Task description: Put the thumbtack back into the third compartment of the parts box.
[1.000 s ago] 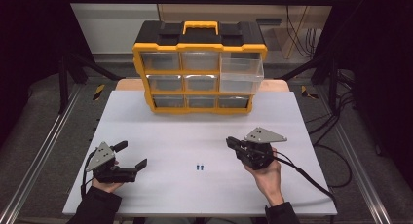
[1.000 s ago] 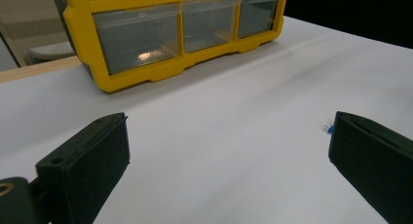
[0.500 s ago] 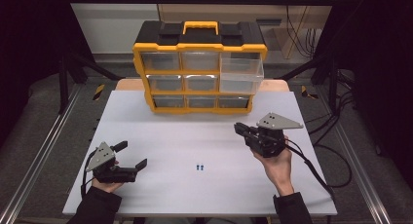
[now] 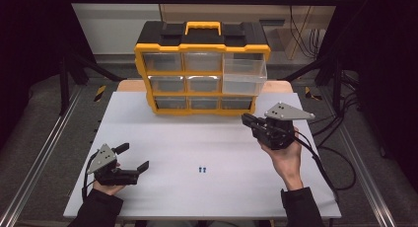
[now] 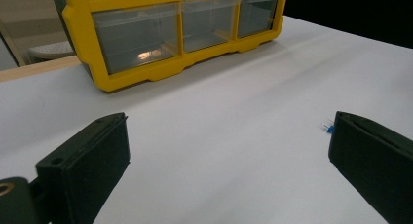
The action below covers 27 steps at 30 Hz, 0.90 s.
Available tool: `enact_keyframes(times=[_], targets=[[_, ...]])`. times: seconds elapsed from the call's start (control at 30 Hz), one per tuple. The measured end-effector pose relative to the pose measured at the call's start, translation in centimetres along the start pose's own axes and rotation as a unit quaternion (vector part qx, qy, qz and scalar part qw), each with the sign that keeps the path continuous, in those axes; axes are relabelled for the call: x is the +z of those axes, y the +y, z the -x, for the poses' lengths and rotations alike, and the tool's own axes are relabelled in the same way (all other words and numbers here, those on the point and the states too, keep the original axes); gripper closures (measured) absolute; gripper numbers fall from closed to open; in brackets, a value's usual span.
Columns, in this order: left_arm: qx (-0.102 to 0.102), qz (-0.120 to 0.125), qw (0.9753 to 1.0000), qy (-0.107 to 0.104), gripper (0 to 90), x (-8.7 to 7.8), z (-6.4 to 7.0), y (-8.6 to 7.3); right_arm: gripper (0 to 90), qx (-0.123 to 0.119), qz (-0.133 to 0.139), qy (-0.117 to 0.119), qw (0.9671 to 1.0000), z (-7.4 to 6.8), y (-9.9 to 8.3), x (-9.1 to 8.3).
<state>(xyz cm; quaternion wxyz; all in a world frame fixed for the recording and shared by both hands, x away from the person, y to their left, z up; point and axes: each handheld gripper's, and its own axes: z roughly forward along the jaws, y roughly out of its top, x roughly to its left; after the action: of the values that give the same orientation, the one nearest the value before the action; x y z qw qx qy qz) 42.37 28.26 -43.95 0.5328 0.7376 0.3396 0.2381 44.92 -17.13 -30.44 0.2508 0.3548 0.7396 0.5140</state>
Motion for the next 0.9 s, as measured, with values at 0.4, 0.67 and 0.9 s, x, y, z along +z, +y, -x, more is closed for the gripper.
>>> enact_keyframes(times=[0.4, 0.67, 0.9], targets=[[0.000, -0.001, 1.0000, -0.001, 0.9, 0.0, 0.0, 0.0, 85.9, -0.005, 0.013, -0.009, 0.9999, 0.5, 2.2, -0.7], [0.000, -0.001, 1.0000, -0.001, 0.9, 0.1, 0.0, 0.0, 85.9, -0.008, 0.016, -0.016, 0.9997, 0.8, 3.5, -0.7], [0.000, -0.001, 1.0000, -0.001, 0.9, 0.1, 0.0, 0.0, 85.9, -0.008, 0.022, -0.021, 0.9995, 1.1, 4.8, -0.9]])
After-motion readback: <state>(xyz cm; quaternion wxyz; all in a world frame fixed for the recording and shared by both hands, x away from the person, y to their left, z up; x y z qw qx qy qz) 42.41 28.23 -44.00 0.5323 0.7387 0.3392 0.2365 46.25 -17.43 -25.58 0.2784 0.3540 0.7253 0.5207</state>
